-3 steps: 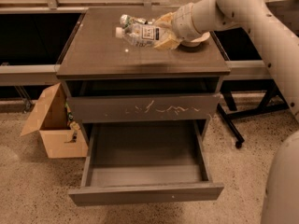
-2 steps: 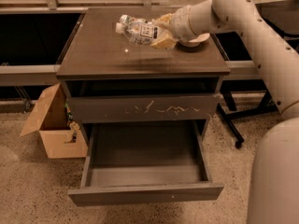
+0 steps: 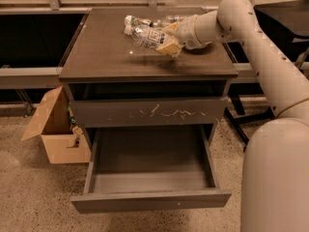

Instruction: Pick blue plastic bottle from middle drawer and place on counter

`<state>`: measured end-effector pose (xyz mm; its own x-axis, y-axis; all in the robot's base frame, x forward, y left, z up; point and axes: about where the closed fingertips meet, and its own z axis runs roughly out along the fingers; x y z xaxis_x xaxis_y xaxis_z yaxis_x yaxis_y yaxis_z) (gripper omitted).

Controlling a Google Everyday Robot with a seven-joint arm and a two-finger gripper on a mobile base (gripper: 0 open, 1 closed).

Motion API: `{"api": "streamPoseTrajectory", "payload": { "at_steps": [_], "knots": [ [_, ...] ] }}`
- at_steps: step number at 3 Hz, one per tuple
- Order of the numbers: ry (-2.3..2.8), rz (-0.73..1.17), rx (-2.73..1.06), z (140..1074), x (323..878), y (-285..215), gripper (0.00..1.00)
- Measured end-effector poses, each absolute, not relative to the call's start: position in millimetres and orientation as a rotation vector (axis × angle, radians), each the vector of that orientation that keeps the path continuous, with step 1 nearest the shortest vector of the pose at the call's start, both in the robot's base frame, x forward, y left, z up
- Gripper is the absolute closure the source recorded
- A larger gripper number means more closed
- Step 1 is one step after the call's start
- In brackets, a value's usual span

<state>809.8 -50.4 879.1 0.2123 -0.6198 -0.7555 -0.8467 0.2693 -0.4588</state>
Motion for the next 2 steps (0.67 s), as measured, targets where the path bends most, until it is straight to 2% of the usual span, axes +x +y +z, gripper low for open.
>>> {"api": "streamPoseTrajectory", "payload": {
  "at_steps": [1,2],
  "knots": [
    [1.521,0.295,-1.389,872.1,816.5,-57.9,0.34],
    [1.539,0.306,-1.361,870.1,821.3,-65.3,0.05]
  ]
}}
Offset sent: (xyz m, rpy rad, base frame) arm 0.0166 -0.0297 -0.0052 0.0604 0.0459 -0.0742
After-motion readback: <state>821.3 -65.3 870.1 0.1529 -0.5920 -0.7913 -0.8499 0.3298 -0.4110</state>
